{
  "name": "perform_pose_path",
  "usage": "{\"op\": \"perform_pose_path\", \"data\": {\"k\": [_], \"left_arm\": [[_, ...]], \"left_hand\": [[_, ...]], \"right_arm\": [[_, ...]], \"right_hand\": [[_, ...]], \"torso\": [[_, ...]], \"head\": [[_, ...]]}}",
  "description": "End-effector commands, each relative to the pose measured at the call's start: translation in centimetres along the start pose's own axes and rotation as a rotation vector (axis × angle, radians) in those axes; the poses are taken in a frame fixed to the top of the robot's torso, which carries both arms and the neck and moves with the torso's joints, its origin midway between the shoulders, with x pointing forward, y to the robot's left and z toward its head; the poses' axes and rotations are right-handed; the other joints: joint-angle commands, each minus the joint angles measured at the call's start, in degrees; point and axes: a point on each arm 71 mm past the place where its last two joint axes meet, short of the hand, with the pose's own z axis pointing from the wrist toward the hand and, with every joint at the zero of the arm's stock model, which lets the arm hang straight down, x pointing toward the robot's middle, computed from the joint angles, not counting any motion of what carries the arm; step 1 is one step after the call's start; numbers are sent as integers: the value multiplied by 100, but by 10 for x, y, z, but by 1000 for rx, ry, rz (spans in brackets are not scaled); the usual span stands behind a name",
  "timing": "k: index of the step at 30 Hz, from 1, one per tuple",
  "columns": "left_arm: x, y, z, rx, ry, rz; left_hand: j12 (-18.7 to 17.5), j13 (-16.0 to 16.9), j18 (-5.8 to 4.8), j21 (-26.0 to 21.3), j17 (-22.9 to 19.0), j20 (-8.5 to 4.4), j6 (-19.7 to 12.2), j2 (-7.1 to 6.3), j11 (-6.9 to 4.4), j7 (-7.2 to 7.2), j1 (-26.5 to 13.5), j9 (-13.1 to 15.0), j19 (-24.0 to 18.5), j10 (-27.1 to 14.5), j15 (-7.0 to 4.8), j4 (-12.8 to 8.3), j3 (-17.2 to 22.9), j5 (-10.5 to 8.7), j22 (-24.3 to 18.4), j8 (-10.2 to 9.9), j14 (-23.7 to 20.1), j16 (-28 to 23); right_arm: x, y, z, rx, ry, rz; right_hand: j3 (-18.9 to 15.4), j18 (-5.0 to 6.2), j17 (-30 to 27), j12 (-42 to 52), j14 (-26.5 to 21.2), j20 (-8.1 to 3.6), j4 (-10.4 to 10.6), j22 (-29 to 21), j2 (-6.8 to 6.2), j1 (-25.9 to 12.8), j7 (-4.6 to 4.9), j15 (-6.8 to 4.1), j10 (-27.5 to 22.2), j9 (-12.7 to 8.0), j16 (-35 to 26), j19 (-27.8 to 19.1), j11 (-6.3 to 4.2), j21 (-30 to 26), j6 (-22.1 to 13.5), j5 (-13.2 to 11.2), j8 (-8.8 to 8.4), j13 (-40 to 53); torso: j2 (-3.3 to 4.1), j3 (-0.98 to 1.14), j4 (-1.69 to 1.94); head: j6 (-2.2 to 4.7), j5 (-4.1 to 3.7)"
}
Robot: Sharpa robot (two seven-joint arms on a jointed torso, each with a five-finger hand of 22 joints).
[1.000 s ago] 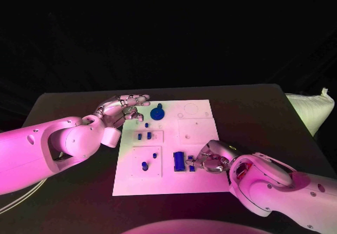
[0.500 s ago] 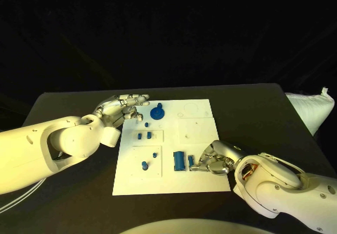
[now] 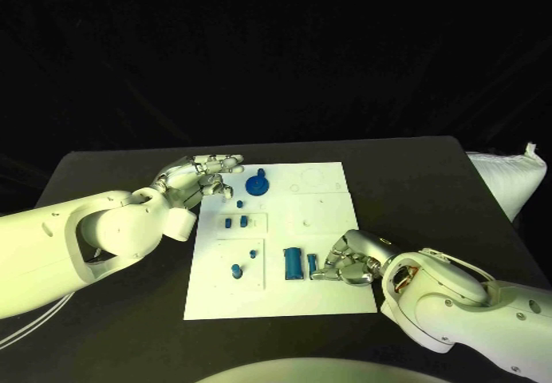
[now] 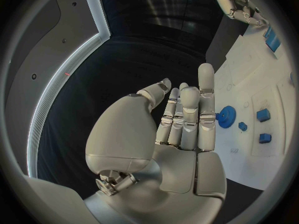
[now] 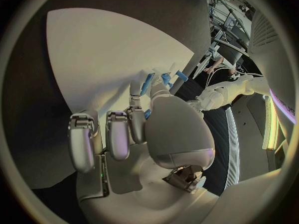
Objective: Assemble the parts on the task board
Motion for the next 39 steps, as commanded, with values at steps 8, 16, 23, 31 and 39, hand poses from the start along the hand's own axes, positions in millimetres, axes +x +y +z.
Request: {"op": "perform_pose_path", "data": {"k": [8, 16, 23, 31, 39], "left_arm": [[2, 0, 0, 4, 23, -2], [2, 0, 0, 4, 22, -2], [-1, 1, 1, 5, 17, 0], [-5, 3, 8, 29, -4, -9], [-20, 11, 27, 80, -94, -11]], "left_hand": [[20, -5, 109, -23, -5, 32, -51, 33, -1, -4, -4, 6, -15, -41, 11, -42, 3, 38, -5, 21, -32, 21], [20, -5, 109, -23, -5, 32, -51, 33, -1, -4, -4, 6, -15, -41, 11, -42, 3, 38, -5, 21, -32, 21], [33, -7, 109, -24, -24, 33, -53, 38, -1, -3, -6, 6, -17, -48, 12, -44, 4, 38, -6, 27, -40, 18], [165, -2, 101, -157, -641, 82, -103, -165, 11, -11, -371, 4, -181, -107, 58, 105, -376, 25, -82, 60, -437, -296], [326, -59, 93, -1100, -1531, 202, 33, 127, 23, -65, -119, 1, -1108, -13, 124, 90, -694, 31, -694, 187, -1424, -1762]], "right_arm": [[6, -1, 9, -2, 36, -43], [2, 4, 4, -58, -12, 22], [-18, 3, -1, -173, -57, 241], [-67, -15, 20, -208, -129, 635], [-106, -44, 64, -196, -245, 932]], "right_hand": [[-71, -80, 798, 29, 469, -29, -85, 1507, 124, 151, -7, -35, 311, 42, 25, 589, -20, 24, -45, 2, 38, 875], [-141, -80, 783, 28, 466, -29, -111, 1507, 100, 172, 2, -33, 309, 61, 16, 589, -15, 24, -65, 53, 40, 877], [-341, -80, 648, -284, 436, 22, -75, 1507, 58, 135, 165, 56, 192, -6, -68, 589, 114, 24, -479, 206, -210, 751], [-412, 65, -435, -2124, 131, 198, -300, 1103, 246, 564, 428, 252, -560, -207, -851, 360, 343, -517, -943, 261, -651, -84], [-473, 977, -4118, -5900, -1223, 468, -524, -3028, 588, 1295, 684, 535, -2006, -512, -5010, -1579, 614, -6066, -1196, 266, -1004, -2840]], "torso": [[-4, 0, 7], [-17, 0, -8], [-42, -25, -6], [-199, -95, -4], [-480, -192, 7]], "head": [[-34, 9], [-12, 15], [50, -32], [182, -87], [522, -112]]}}
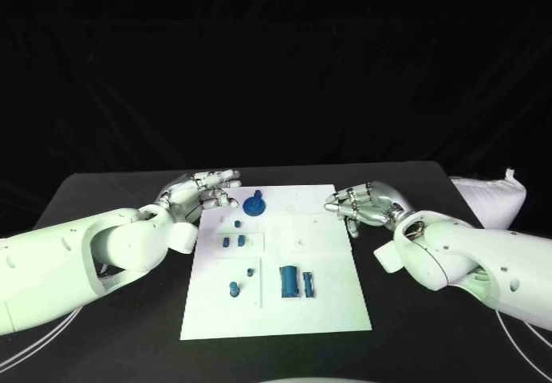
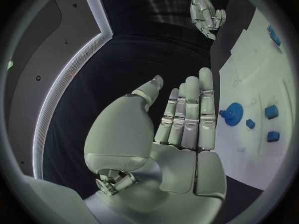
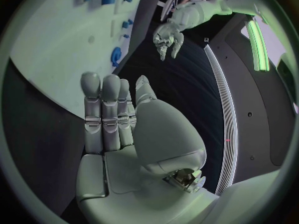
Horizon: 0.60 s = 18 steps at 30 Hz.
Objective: Assemble the parts on the task board
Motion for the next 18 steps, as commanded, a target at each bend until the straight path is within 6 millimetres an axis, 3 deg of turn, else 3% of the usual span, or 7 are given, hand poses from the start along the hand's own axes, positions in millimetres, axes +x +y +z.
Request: {"op": "perform_pose_path", "data": {"k": [1, 3, 4, 7, 12, 17, 18], "left_arm": [[-8, -2, 8, 69, -54, -9], [-13, -1, 14, 86, -80, -5], [-16, -1, 17, 95, -93, -3], [-23, 0, 25, 123, -132, 7], [-33, 0, 37, 170, -197, 34], [-37, 0, 44, 194, -227, 49], [-34, 4, 43, 132, -189, 40]], "left_hand": [[-56, -64, 93, -308, -361, 46, 86, 128, -3, -17, 152, -9, -284, 100, 56, -52, 58, 38, -216, 20, -208, -678], [-194, -86, 80, -552, -642, 104, 103, 151, 10, -30, 202, -15, -525, 172, 131, -73, 132, 41, -388, -14, -343, -1270], [-298, -88, 77, -687, -778, 143, 106, 150, 21, -28, 214, -17, -643, 209, 169, -81, 171, 41, -490, -45, -336, -1566], [-678, -73, 107, -1144, -1133, 284, 102, 101, 81, 19, 202, -21, -999, 302, 271, -91, 259, 27, -863, -171, -171, -2382], [-1162, -85, 101, -1745, -1555, 564, 110, 56, 191, 43, 172, -20, -1589, 209, 517, -98, 222, 33, -1360, -343, -445, -3335], [-1461, -82, 130, -1964, -1773, 686, 150, 72, 238, 77, 181, -17, -1730, 158, 602, -124, 71, 31, -1639, -474, -442, -3836], [-1599, -439, -213, -2138, -2294, 222, -1602, 509, -49, -286, -2042, -393, -3057, -1629, 324, 213, -514, -371, -2125, -905, -2073, -4171]], "right_arm": [[-10, -2, 16, -39, -53, 270], [-14, -4, 27, -51, -62, 301], [-15, -4, 31, -57, -63, 314], [-19, -6, 43, -75, -65, 340], [-23, -10, 61, -97, -72, 367], [-26, -12, 69, -109, -80, 363], [-27, -15, 67, -55, -121, 314]], "right_hand": [[6, 41, -448, -695, -377, 119, -33, -732, 108, 254, 63, 118, -194, -115, -924, -286, 81, -949, -44, -78, -96, -820], [-31, 37, -904, -1297, -661, 283, -7, -1350, 214, 450, 111, 229, -72, -269, -1795, -471, 200, -1689, -62, -139, -115, -1787], [-77, 0, -1084, -1484, -809, 384, -21, -1584, 181, 519, 133, 293, -78, -341, -2112, -628, 260, -1989, -97, -162, -120, -2113], [-152, 38, -1711, -1776, -1122, 593, -70, -2253, 248, 691, 66, 638, -148, -622, -3019, -796, 371, -2726, -181, -156, -110, -3101], [-256, 44, -2487, -1756, -1091, 867, -230, -3168, 344, 658, 27, 750, -270, -1076, -3702, -1196, 543, -3228, -236, -139, -104, -4171], [-322, 63, -2902, -1764, -883, 930, -386, -3703, 390, 558, 57, 796, -258, -1355, -3791, -1325, 567, -3232, -221, -139, -109, -4643], [35, -290, -3094, -2124, -2845, 529, -730, -4039, 162, -2056, -196, 596, -2138, -1563, -4144, -2997, 285, -3578, -1846, -630, -467, -4759]], "torso": [[-198, -60, -5], [-248, -64, -16], [-265, -64, -18], [-318, -62, -16], [-398, -34, -38], [-434, -4, -37], [-390, -33, -31]], "head": [[296, 9], [376, 18], [476, 19], [676, 25], [835, 66], [927, 97], [858, 74]]}}
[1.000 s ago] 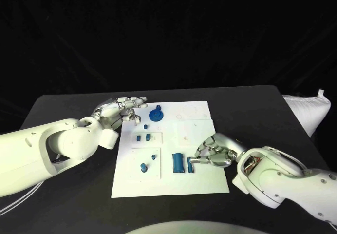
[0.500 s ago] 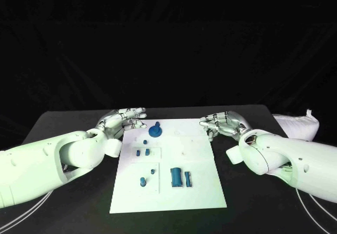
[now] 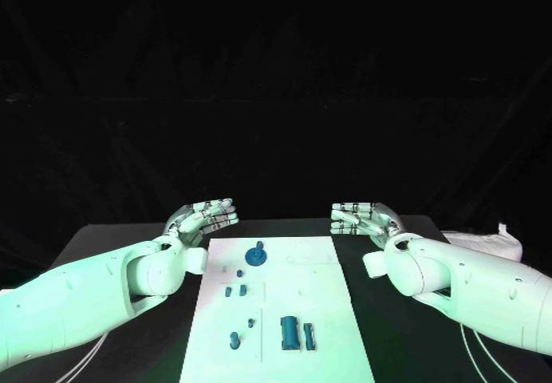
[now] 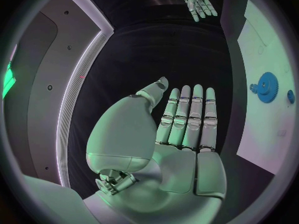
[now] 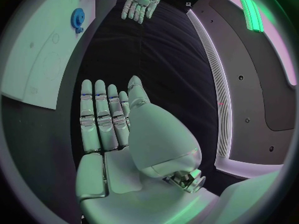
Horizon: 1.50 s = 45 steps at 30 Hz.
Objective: Assemble the parts on the task board
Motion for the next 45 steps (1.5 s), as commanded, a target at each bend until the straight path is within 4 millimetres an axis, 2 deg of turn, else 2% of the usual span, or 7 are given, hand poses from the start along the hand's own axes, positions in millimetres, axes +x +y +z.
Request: {"op": "perform_pose_path", "data": {"k": [1, 12, 13, 22, 23, 24, 45], "left_arm": [[1, 0, -1, -4, 4, 0], [22, 11, -15, 4, -55, 84], [23, 12, -16, 5, -60, 91], [53, 20, -39, 45, -141, 204], [55, 20, -41, 49, -146, 211], [56, 20, -42, 52, -151, 218], [62, 20, -48, 65, -168, 239]], "left_hand": [[-184, -352, -309, -203, -522, -463, -1762, 403, -278, -333, -2230, -371, -1357, -1834, -251, 327, -621, -392, -530, -427, -1654, -411], [-586, -352, -503, -652, -522, -859, -3279, 403, -519, -619, -4149, -371, -2521, -3412, -830, 327, -1155, -392, -986, -427, -3074, -767], [-586, -352, -508, -652, -522, -866, -3309, 403, -920, -626, -4188, -371, -2544, -3443, -830, 327, -1166, -392, -994, -427, -3103, -773], [-586, -352, -593, -652, -522, -1068, -4077, 403, -920, -1105, -5162, -371, -3134, -4239, -830, 327, -1435, -392, -1222, -427, -3823, -1327], [-586, -352, -1031, -652, -522, -1086, -4146, 403, -920, -1105, -5246, -371, -3184, -4308, -830, 327, -1458, -392, -1242, -427, -3886, -1327], [-586, -352, -1031, -652, -522, -1102, -4210, 403, -920, -1105, -5331, -371, -3239, -4380, -830, 327, -1480, -392, -1261, -427, -3950, -1327], [-586, -352, -1031, -652, -522, -1515, -5127, 403, -920, -1105, -6488, -371, -3921, -5327, -830, 327, -2025, -392, -1725, -427, -4807, -1327]], "right_arm": [[1, 0, -1, 1, 0, -2], [29, 1, -22, -40, -79, 43], [31, 1, -24, -42, -84, 46], [54, 3, -48, -58, -154, 68], [55, 3, -49, -58, -157, 68], [55, 3, -50, -59, -159, 69], [56, 3, -50, -59, -161, 69]], "right_hand": [[367, -306, -244, -371, -1948, -413, -353, -405, -224, -2678, -239, -207, -1888, -242, -365, -1727, -260, -362, -1670, -494, -366, -544], [670, -477, -782, -371, -3627, -771, -353, -753, -751, -4977, -787, -669, -3504, -784, -365, -3202, -870, -362, -3096, -494, -366, -544], [679, -497, -782, -371, -3660, -778, -353, -761, -751, -5024, -787, -669, -3536, -784, -365, -3231, -870, -362, -3125, -494, -366, -544], [1201, -587, -782, -371, -4516, -958, -353, -1303, -751, -6185, -787, -669, -4362, -784, -365, -3980, -870, -362, -3849, -494, -366, -544], [1201, -597, -782, -371, -4590, -1360, -353, -1303, -751, -6286, -787, -669, -4434, -784, -365, -4046, -870, -362, -3913, -494, -366, -544], [1201, -1018, -782, -371, -4666, -1360, -353, -1303, -751, -6388, -787, -669, -4504, -784, -365, -4111, -870, -362, -3976, -494, -366, -544], [1201, -1018, -782, -371, -5682, -1360, -353, -1303, -751, -7773, -787, -669, -5483, -784, -365, -5001, -870, -362, -4841, -494, -366, -544]], "torso": [[1, -2, 6], [-349, 118, 299], [-355, 120, 305], [-368, 125, 316], [-368, 125, 316], [-368, 125, 316], [-368, 125, 316]], "head": [[-15, -5], [-39, -27], [-39, -27], [-40, -28], [-40, -28], [-40, -28], [-40, -28]]}}
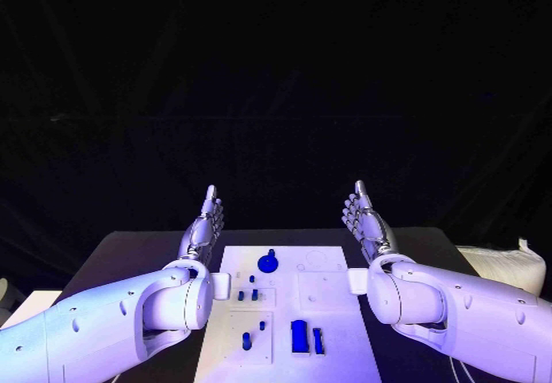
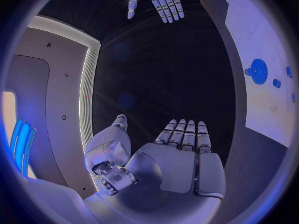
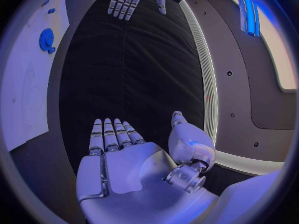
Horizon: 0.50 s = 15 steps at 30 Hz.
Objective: Assemble the parts on the task board
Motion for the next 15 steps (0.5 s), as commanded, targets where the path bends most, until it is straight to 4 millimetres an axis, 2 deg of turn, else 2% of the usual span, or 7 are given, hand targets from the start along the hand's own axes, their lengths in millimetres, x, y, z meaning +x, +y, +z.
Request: {"op": "perform_pose_path", "data": {"k": [1, 6, 7, 8, 10, 11, 15], "left_arm": [[1, -3, 0, 32, -3, 15], [1, -3, 0, 32, -3, 15], [1, -3, 0, 32, -3, 15], [1, -3, 0, 32, -3, 15], [1, -3, 0, 32, -3, 15], [1, -3, 0, 32, -3, 15], [1, -3, 0, 32, -3, 15]], "left_hand": [[-33, -6, -129, -35, -8, -9, -289, -3, -1, -7, -368, -8, -231, -302, -1, -1, -93, -37, -36, -38, -270, -38], [-33, -6, -129, -35, -8, -9, -401, -3, -1, -7, -511, -8, -301, -414, -1, -1, -93, -37, -36, -38, -371, -38], [-33, -6, -129, -35, -8, -9, -445, -3, -1, -7, -550, -8, -722, -462, -1, -1, -93, -37, -36, -38, -406, -38], [-33, -6, -129, -35, -8, -9, -915, -3, -1, -7, -664, -8, -722, -948, -1, -1, -93, -37, -36, -38, -852, -38], [-33, -6, -129, -35, -8, -9, -915, -3, -1, -7, -1164, -8, -722, -948, -1, -1, -93, -37, -36, -38, -852, -38], [-33, -6, -129, -35, -8, -9, -915, -3, -1, -7, -1164, -8, -722, -948, -1, -1, -93, -37, -36, -38, -852, -38], [-33, -6, -129, -35, -8, -9, -915, -3, -1, -7, -1164, -8, -722, -948, -1, -1, -93, -37, -36, -38, -852, -38]], "right_arm": [[1, 2, 0, -20, 0, -1], [1, 2, 0, -20, 0, -1], [1, 2, 0, -20, 0, -1], [1, 2, 0, -20, 0, -1], [1, 2, 0, -20, 0, -1], [1, 2, 0, -20, 0, -1], [1, 2, 0, -20, 0, -1]], "right_hand": [[36, -78, -7, -38, -325, -18, 0, -16, -1, -441, -5, 1, -316, -6, -22, -283, -2, -21, -276, -19, -19, -8], [36, -78, -7, -38, -463, -18, 0, -16, -1, -620, -5, 1, -434, -6, -22, -389, -2, -21, -383, -19, -19, -8], [36, -78, -7, -38, -478, -18, 0, -16, -1, -644, -5, 1, -460, -6, -22, -403, -2, -21, -401, -19, -19, -8], [36, -78, -7, -38, -496, -18, 0, -16, -1, -681, -5, 1, -474, -6, -22, -429, -2, -21, -402, -19, -19, -8], [36, -78, -7, -38, -528, -18, 0, -16, -1, -727, -5, 1, -508, -6, -22, -452, -2, -21, -453, -19, -19, -8], [36, -78, -7, -38, -622, -18, 0, -16, -1, -851, -5, 1, -990, -6, -22, -898, -2, -21, -869, -19, -19, -8], [36, -78, -7, -38, -1026, -18, 0, -16, -1, -1398, -5, 1, -990, -6, -22, -898, -2, -21, -869, -19, -19, -8]], "torso": [[0, -1, 0], [0, -1, 0], [0, -1, 0], [0, -1, 0], [0, -1, 0], [0, -1, 0], [0, -1, 0]], "head": [[0, 0], [0, 0], [0, 0], [0, 0], [0, 0], [0, 0], [0, 0]]}}
